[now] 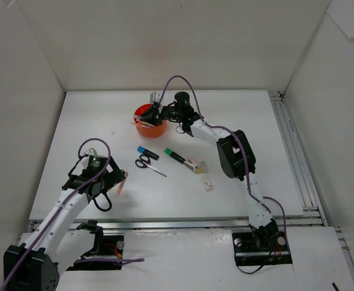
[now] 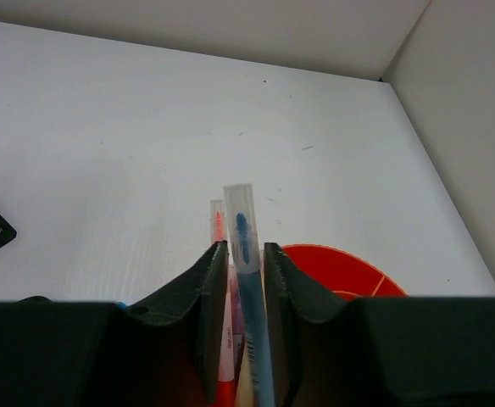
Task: Sort the stationery into containers
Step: Place the pen in the storage box.
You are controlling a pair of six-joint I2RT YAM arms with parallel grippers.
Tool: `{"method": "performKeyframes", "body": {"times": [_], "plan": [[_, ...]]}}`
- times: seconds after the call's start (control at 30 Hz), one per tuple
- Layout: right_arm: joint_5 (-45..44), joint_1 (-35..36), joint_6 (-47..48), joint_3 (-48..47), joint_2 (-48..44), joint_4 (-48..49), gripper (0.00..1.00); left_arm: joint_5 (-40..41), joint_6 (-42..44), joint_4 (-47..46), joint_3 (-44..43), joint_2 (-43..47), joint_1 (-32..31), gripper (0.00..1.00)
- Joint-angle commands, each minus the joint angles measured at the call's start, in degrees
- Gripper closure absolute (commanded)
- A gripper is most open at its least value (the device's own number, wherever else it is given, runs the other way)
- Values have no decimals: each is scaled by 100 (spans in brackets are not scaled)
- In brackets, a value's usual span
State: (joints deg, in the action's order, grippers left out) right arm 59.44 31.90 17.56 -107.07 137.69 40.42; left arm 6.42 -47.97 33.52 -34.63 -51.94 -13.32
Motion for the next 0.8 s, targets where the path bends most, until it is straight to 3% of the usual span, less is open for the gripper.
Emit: {"method": "performKeyframes", "body": {"times": [0.0, 0.13, 0.5, 0.57, 0.6, 0.63, 0.77], "plan": [[401, 9, 150, -192, -181, 616, 76, 26, 103, -56, -175, -61, 40, 0], [366, -61, 37, -113, -348, 616, 52, 27, 86, 41, -219, -53, 40, 0], [96, -18, -315, 422, -1120, 686, 39, -298, 200, 41, -132, 35, 40, 1], [-98, 0, -393, 755, -1453, 747, 25, -334, 209, 67, -105, 35, 40, 0], [-395, 18, -481, 870, -1586, 791, 6, -299, 174, 111, -96, 18, 40, 0], [-502, 9, -543, 1150, -1709, 879, 2, -290, 156, 216, -131, -52, 40, 1], [-1521, 9, -1314, 1915, -2499, 1248, 2, -544, 436, -2, -123, -307, 40, 2]]}}
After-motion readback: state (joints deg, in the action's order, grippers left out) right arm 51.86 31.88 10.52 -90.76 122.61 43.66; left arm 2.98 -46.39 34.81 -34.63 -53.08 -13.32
